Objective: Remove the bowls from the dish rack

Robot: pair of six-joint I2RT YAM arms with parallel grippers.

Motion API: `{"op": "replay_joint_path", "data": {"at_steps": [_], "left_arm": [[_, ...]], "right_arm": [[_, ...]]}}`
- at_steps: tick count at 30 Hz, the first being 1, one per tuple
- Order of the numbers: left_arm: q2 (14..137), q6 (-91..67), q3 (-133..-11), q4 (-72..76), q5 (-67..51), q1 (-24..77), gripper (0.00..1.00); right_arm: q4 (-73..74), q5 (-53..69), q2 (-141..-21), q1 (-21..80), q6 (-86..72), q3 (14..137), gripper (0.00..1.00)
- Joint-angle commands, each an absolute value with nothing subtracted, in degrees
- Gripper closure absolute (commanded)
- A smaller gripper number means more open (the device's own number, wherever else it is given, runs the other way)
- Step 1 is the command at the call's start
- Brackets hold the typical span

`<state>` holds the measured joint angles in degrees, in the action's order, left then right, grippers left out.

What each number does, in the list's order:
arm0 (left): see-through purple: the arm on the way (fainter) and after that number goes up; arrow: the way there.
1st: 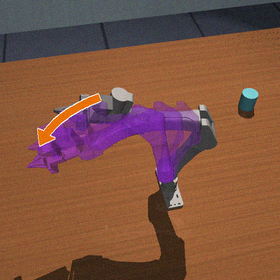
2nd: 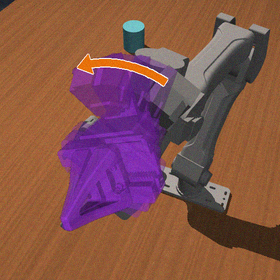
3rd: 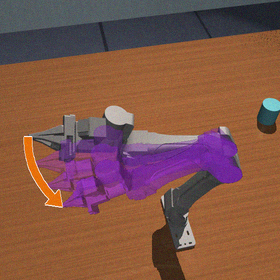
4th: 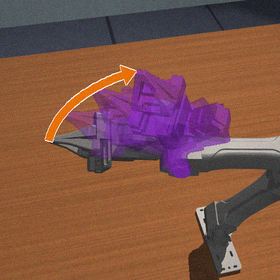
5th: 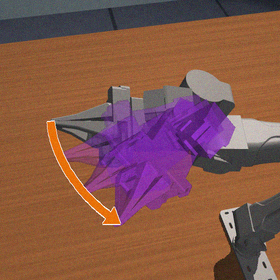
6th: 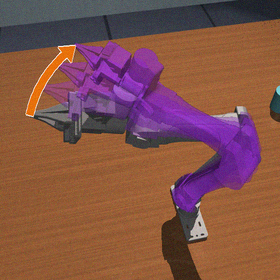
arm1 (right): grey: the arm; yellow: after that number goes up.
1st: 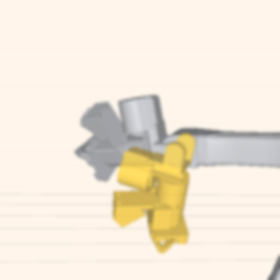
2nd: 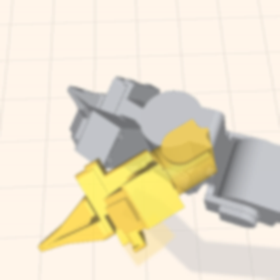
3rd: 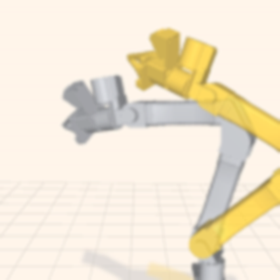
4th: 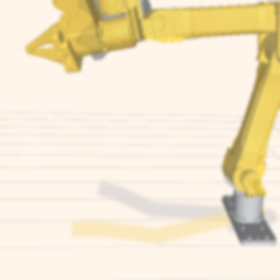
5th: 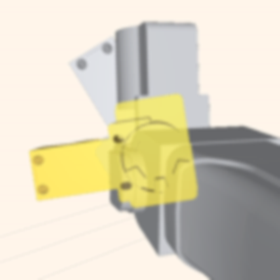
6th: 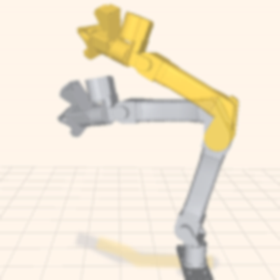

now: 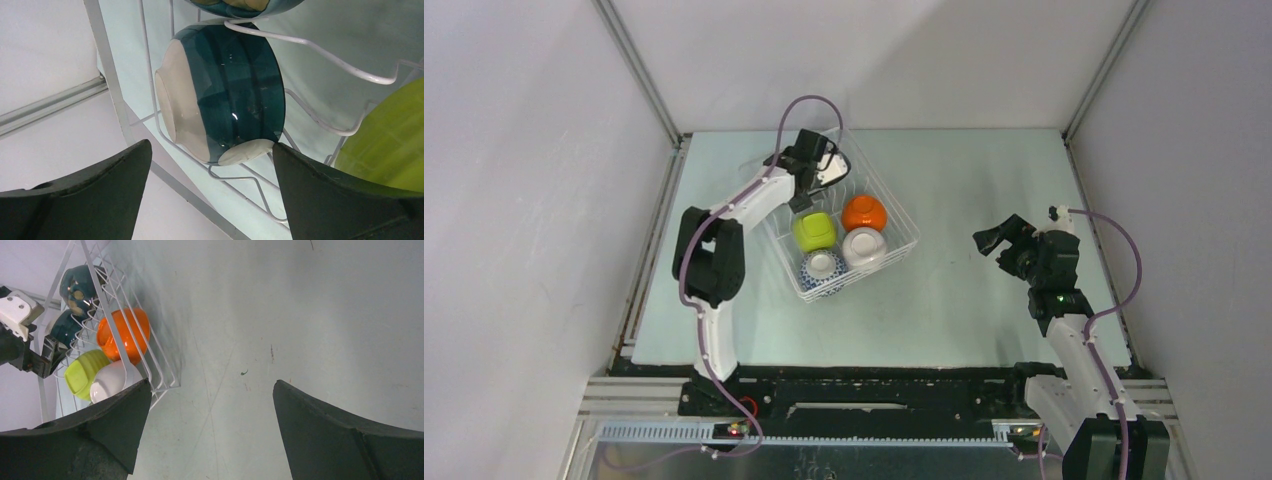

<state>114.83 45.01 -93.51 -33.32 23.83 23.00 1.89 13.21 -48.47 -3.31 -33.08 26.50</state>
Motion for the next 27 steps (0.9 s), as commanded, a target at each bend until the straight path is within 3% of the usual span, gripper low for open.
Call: {"op": "replay_joint_path", "data": {"at_steps": [1, 15, 27], "left_arm": [[118.8, 43.3, -95.8, -36.8, 20.6, 22.6, 0.0], [112.6, 44.5, -89.7, -17.9, 34.9, 22.4, 0.06], [110.1, 46.5, -84.7, -9.0, 35.9, 22.4, 0.19]], "right_arm": [[-1.2, 13.4, -48.6, -3.5, -32.8, 26.3, 0.0], [-1.3, 13.8, -48.9, -3.5, -33.0, 26.3, 0.0], [-1.5, 14.0, -48.8, -3.5, -33.1, 26.3, 0.0]]}}
